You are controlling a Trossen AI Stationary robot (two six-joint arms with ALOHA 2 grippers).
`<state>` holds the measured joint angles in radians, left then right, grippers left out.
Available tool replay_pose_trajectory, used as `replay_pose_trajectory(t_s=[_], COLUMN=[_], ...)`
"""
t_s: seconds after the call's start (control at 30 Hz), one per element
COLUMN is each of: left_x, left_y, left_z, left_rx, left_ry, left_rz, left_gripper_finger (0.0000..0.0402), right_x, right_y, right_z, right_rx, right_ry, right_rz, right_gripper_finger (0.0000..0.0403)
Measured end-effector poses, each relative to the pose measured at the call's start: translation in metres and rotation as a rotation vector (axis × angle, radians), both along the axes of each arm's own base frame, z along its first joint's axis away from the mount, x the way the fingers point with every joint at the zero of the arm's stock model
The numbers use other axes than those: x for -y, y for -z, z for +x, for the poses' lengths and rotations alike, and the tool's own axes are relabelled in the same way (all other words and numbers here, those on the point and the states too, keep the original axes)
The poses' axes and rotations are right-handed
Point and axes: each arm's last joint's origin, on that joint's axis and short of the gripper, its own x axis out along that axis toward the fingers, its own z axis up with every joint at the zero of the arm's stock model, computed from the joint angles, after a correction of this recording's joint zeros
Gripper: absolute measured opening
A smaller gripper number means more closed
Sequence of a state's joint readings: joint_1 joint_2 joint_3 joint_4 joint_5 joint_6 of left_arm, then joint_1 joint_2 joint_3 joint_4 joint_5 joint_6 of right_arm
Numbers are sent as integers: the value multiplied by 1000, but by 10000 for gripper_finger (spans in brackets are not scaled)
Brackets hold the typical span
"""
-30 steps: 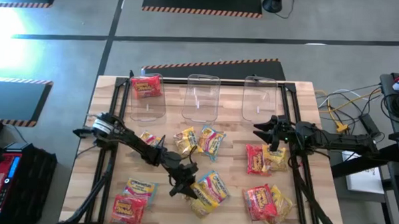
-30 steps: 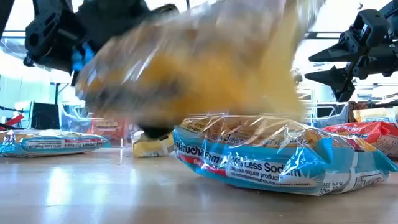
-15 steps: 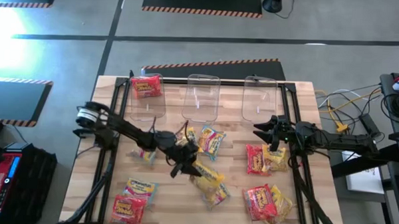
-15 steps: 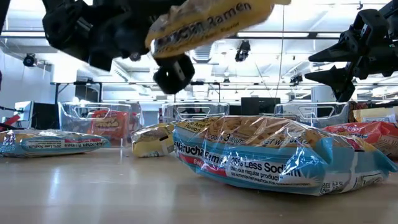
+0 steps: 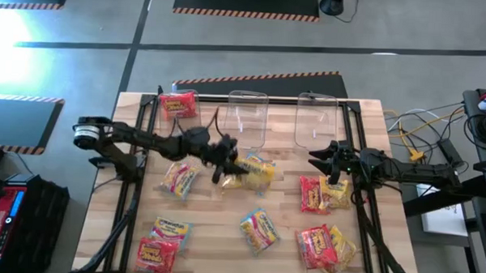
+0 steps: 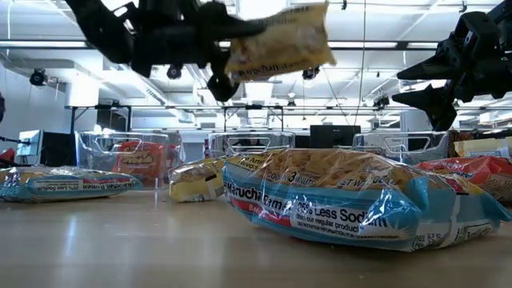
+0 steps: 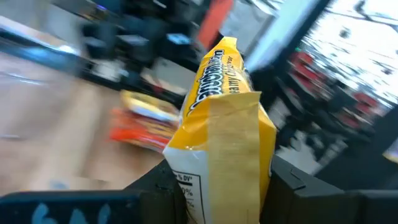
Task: Sort Maruchan noodles
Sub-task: Put the yellow noodle pack into the middle transparent bin
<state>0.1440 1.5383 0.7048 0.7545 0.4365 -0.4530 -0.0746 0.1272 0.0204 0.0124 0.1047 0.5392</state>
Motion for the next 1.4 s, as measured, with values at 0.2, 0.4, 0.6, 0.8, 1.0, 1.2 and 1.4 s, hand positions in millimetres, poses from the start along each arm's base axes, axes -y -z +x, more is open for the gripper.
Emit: replay_pose_trajectory(t_s=[0.2, 0.4, 0.6, 0.8, 1.0, 1.2, 1.4], left_x=[-52, -100, -129, -164, -192, -204, -215], left_y=[0, -8, -10, -1, 5, 8, 21], left_z=[-10, -23, -19, -4, -9, -20, -24], left_rx=[7, 23, -30, -178, -199, -210, -244], left_ry=[-165, -317, -369, -398, -409, -446, -460], left_rz=[34, 118, 255, 283, 256, 264, 313], left_gripper_finger=[112, 112, 112, 112, 112, 112, 112], right_x=[0, 0, 0, 0, 0, 0, 0], right_y=[0, 0, 0, 0, 0, 0, 0], right_z=[0, 0, 0, 0, 0, 0, 0], right_rx=[1, 1, 0, 0, 0, 0, 0], right_ry=[0, 0, 0, 0, 0, 0, 0], right_rz=[0, 0, 0, 0, 0, 0, 0], right_gripper_finger=[208, 208, 208, 208, 208, 208, 208])
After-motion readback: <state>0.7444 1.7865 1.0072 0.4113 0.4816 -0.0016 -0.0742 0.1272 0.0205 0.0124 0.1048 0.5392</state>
